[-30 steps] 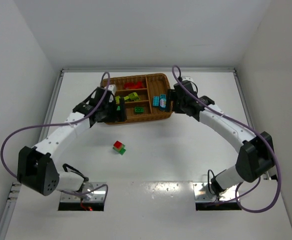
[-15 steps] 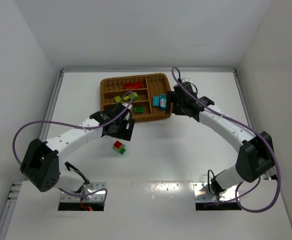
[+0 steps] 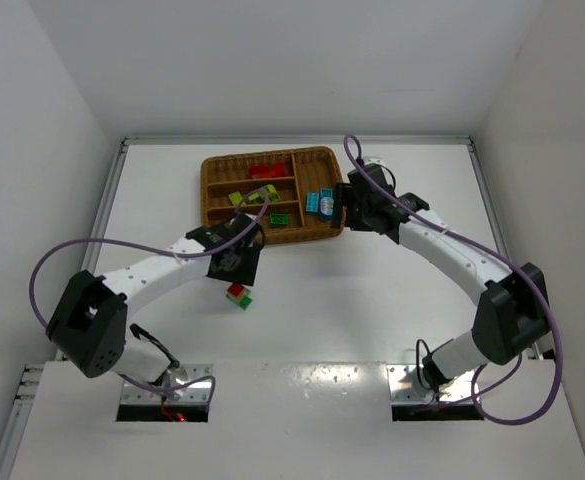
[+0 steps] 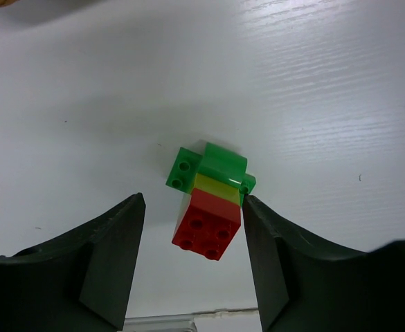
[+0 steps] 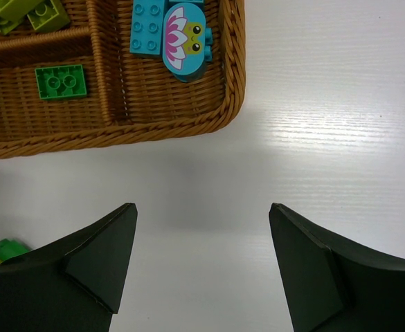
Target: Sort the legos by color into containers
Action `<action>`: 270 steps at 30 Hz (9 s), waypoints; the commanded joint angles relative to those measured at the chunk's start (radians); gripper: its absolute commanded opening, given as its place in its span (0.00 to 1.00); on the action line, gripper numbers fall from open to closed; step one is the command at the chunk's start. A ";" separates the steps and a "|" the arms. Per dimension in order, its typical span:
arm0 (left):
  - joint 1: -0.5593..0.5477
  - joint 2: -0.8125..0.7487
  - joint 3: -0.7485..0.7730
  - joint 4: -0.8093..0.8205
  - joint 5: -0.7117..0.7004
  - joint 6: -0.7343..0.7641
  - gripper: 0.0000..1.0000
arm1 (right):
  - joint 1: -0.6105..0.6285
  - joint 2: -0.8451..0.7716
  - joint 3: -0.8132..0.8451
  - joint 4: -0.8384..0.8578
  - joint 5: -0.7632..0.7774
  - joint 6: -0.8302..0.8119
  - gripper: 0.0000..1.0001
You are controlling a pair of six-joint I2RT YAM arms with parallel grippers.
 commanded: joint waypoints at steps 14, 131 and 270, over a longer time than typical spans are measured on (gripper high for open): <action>-0.023 0.029 -0.001 -0.045 0.032 -0.047 0.64 | 0.004 0.011 0.038 0.002 -0.012 -0.002 0.78; 0.469 -0.047 0.270 0.015 0.576 -0.014 0.00 | 0.046 0.483 0.341 0.315 -0.537 0.193 0.00; 0.422 0.509 0.892 0.111 0.537 0.155 0.74 | -0.014 -0.035 0.024 0.197 -0.620 -0.051 0.05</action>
